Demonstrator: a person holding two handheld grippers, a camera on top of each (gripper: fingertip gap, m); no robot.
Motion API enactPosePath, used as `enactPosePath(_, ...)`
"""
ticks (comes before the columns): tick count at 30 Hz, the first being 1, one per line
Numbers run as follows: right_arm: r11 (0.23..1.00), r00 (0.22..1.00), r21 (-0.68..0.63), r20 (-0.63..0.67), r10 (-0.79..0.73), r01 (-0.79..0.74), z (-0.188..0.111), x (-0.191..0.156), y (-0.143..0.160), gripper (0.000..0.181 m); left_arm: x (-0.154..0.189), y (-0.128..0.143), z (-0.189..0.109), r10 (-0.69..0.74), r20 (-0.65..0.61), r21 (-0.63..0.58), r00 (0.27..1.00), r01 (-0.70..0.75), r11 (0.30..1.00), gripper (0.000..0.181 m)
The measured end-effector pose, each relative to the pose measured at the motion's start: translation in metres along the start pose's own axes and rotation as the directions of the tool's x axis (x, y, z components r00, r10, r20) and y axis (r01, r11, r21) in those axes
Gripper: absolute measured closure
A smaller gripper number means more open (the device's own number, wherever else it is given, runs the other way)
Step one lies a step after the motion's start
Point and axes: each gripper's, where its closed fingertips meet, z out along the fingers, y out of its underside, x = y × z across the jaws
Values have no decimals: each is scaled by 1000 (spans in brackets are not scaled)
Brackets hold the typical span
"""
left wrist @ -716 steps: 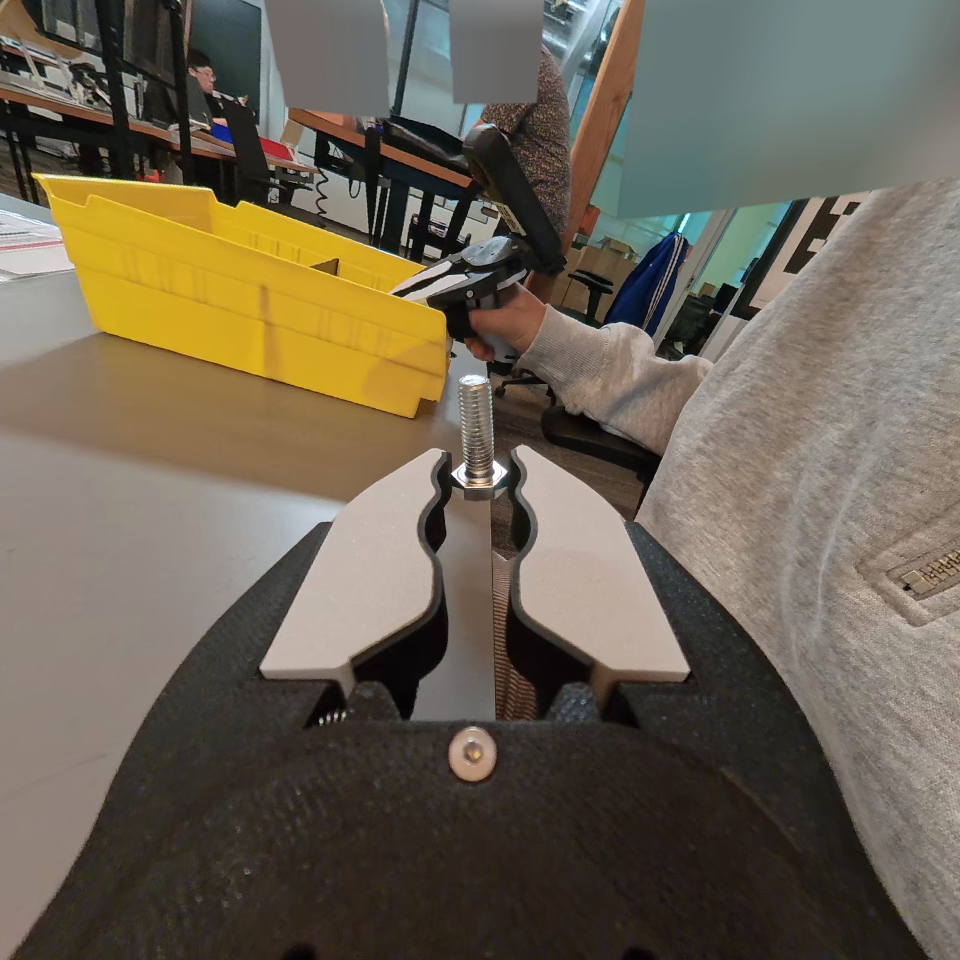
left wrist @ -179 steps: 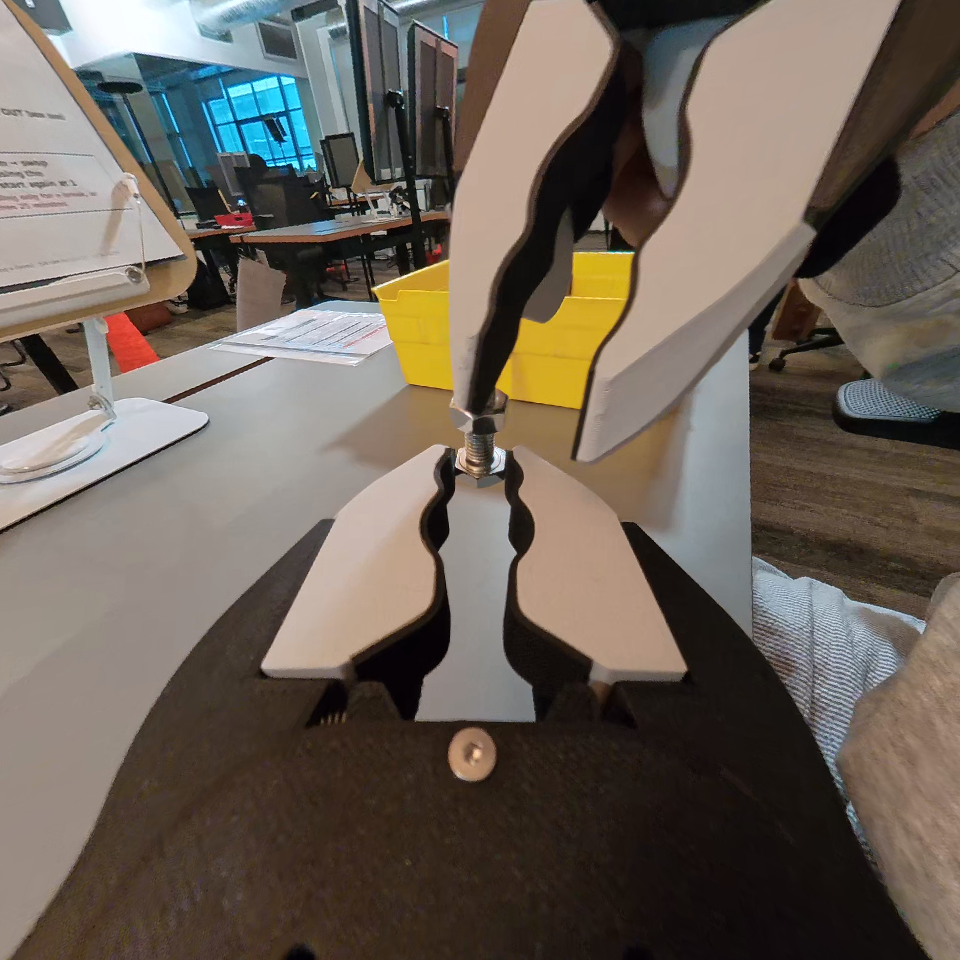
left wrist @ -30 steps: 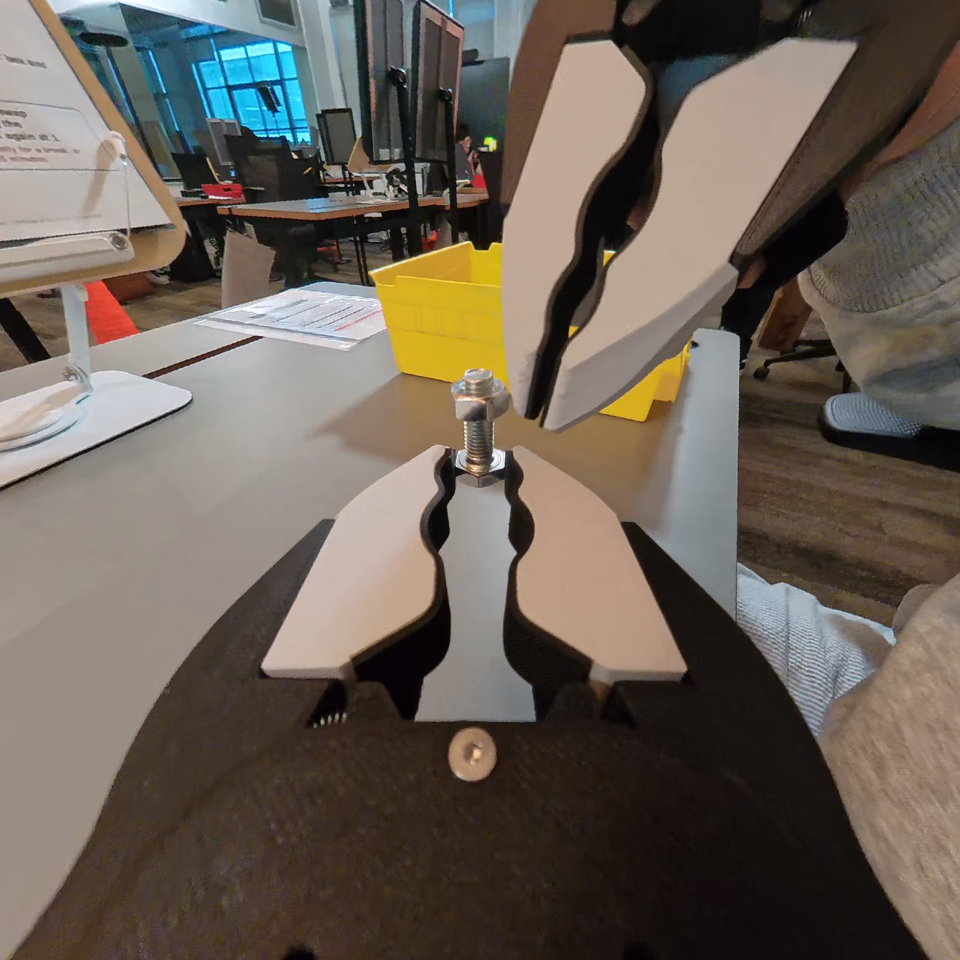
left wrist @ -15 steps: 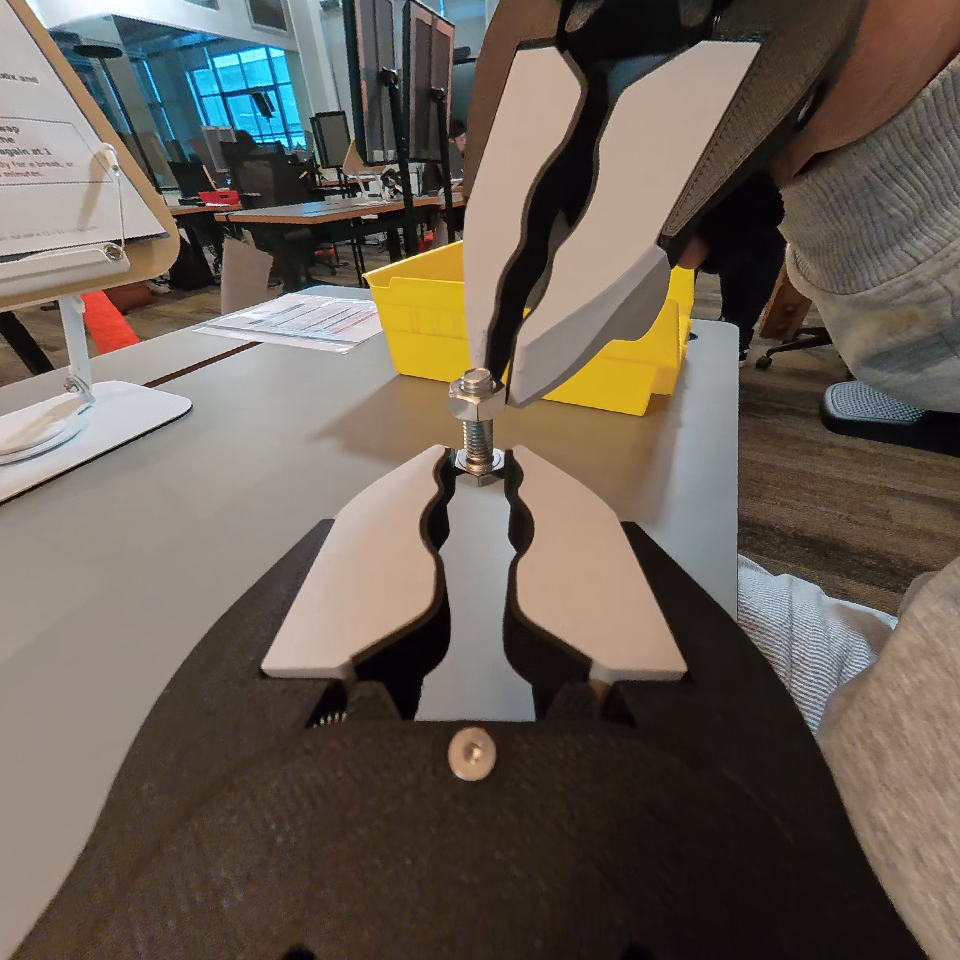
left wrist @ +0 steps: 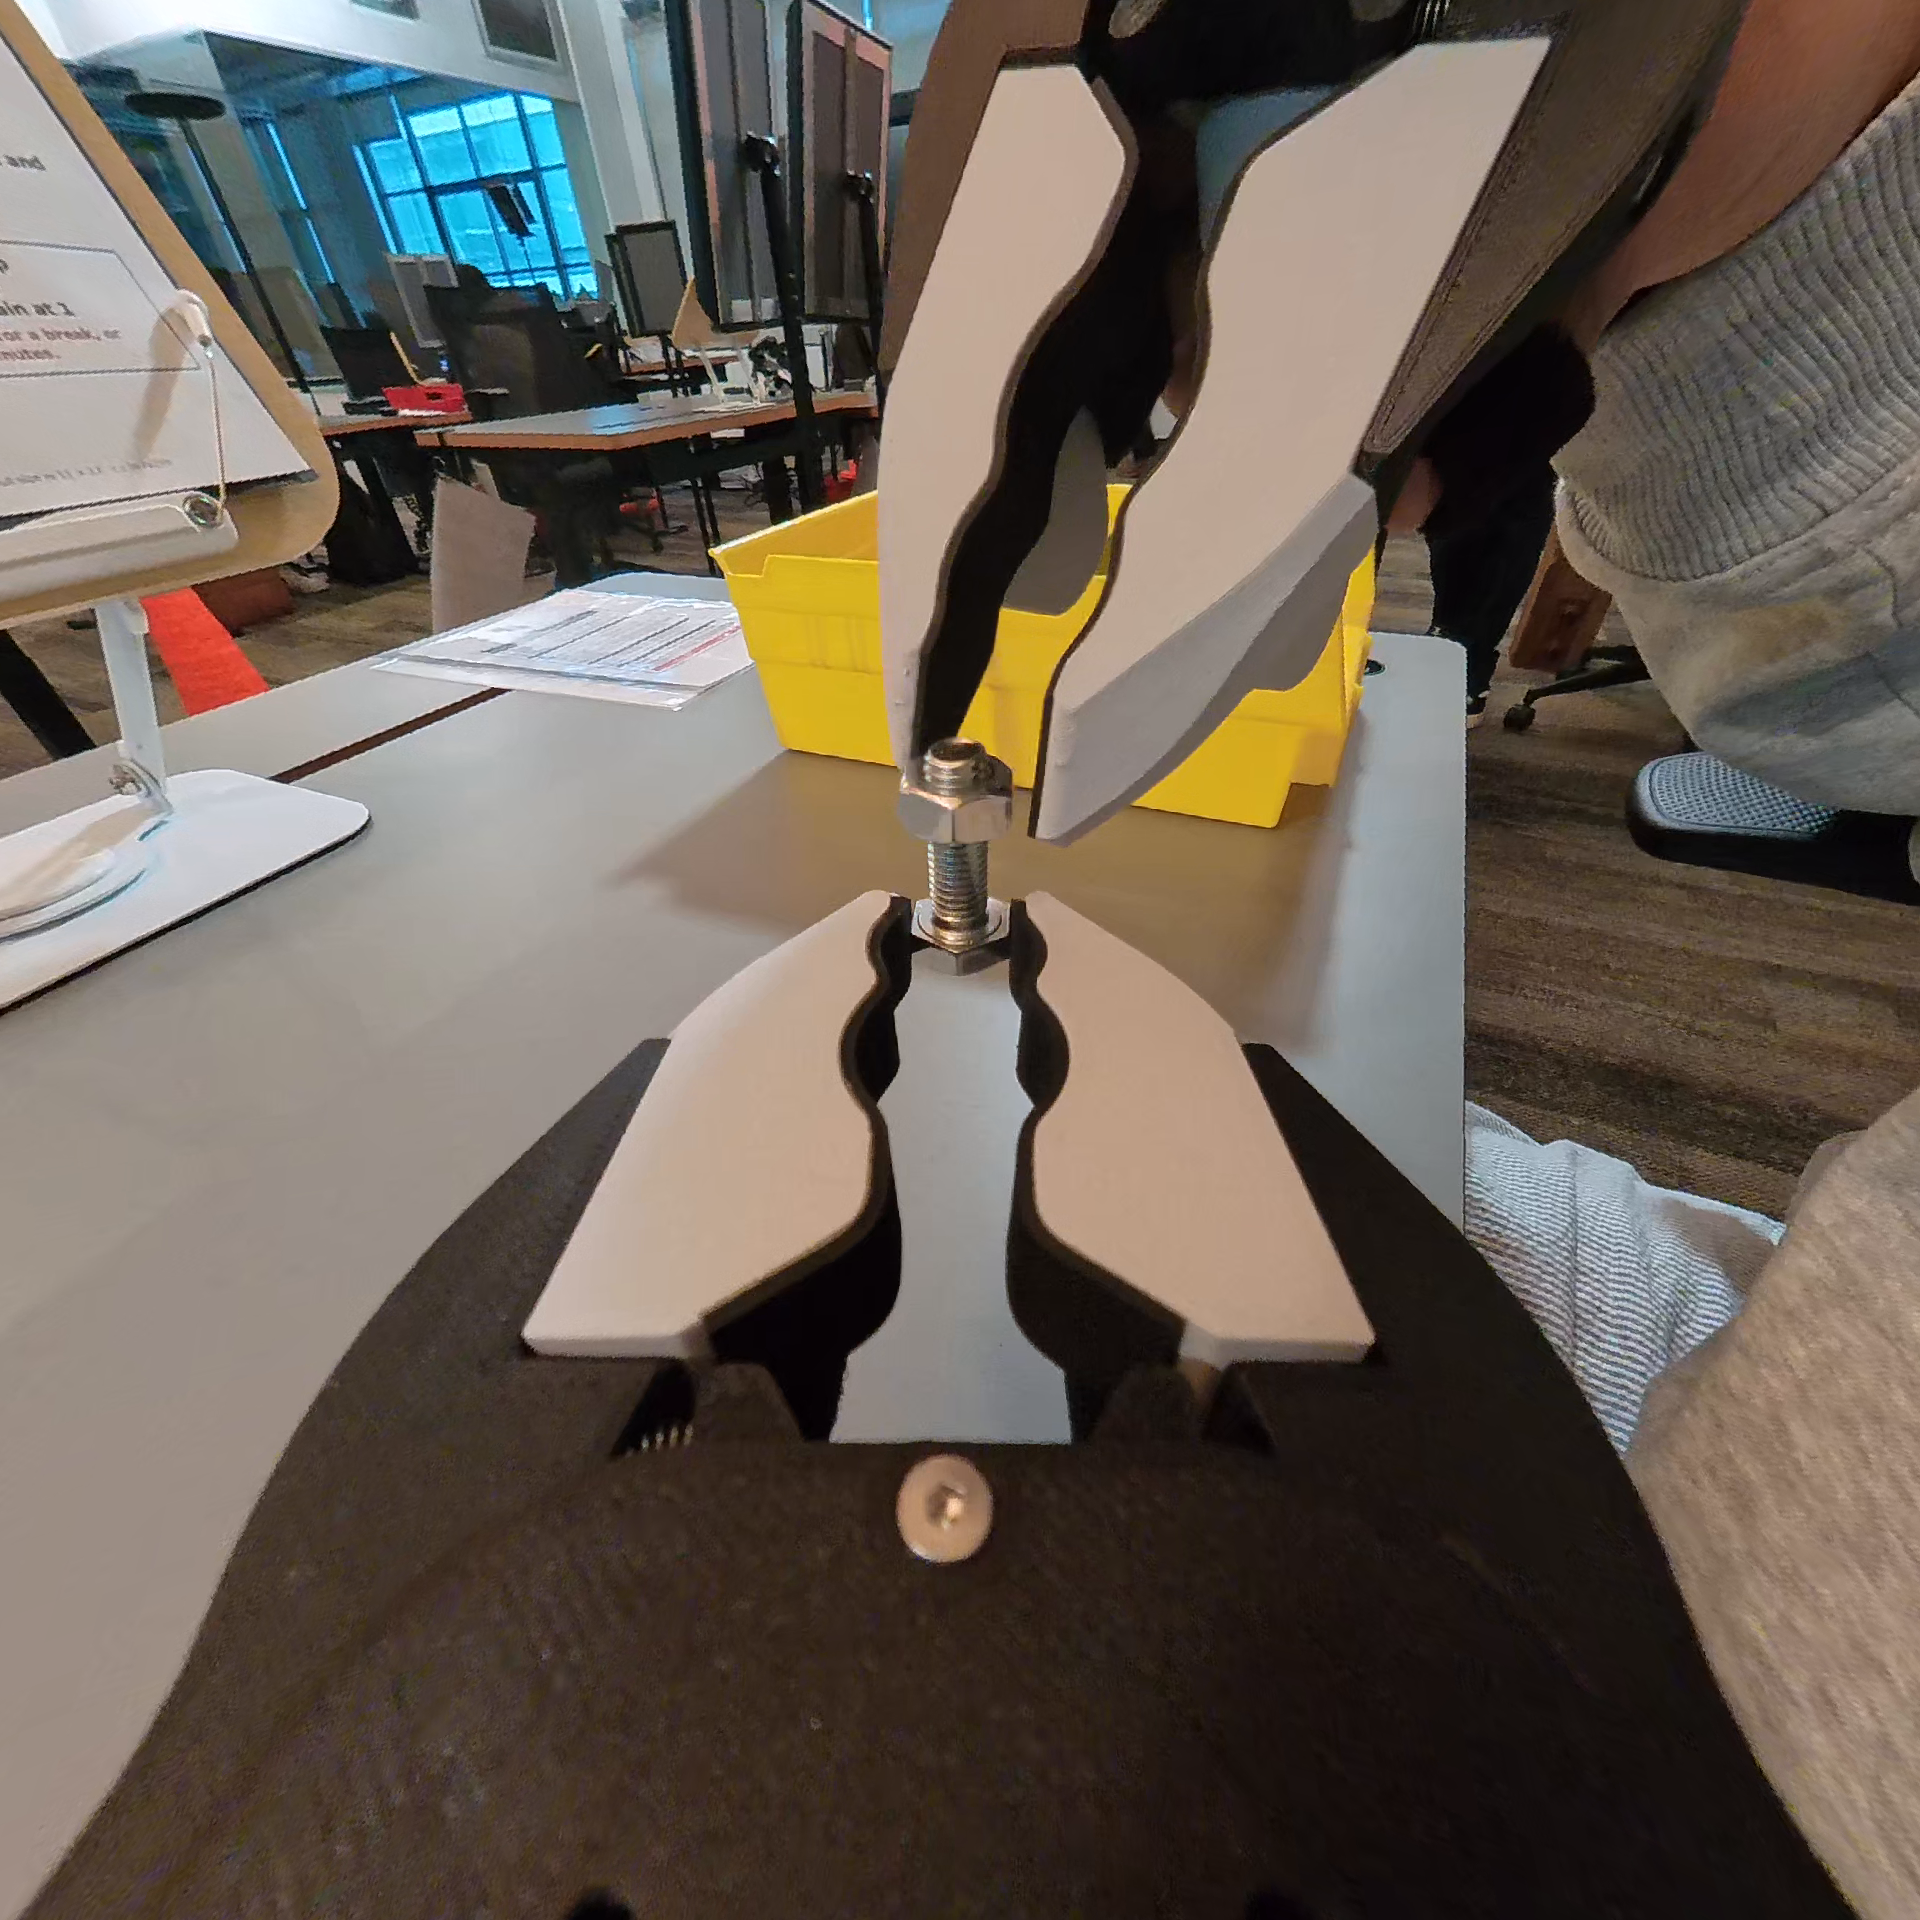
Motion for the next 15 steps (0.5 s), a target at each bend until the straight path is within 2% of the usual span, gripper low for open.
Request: enactPosePath(15, 998, 998, 46, -22, -51, 52, 7, -4, -11, 159, 3, 2, 1, 8, -9, -7, 1000, -8, 1000, 162)
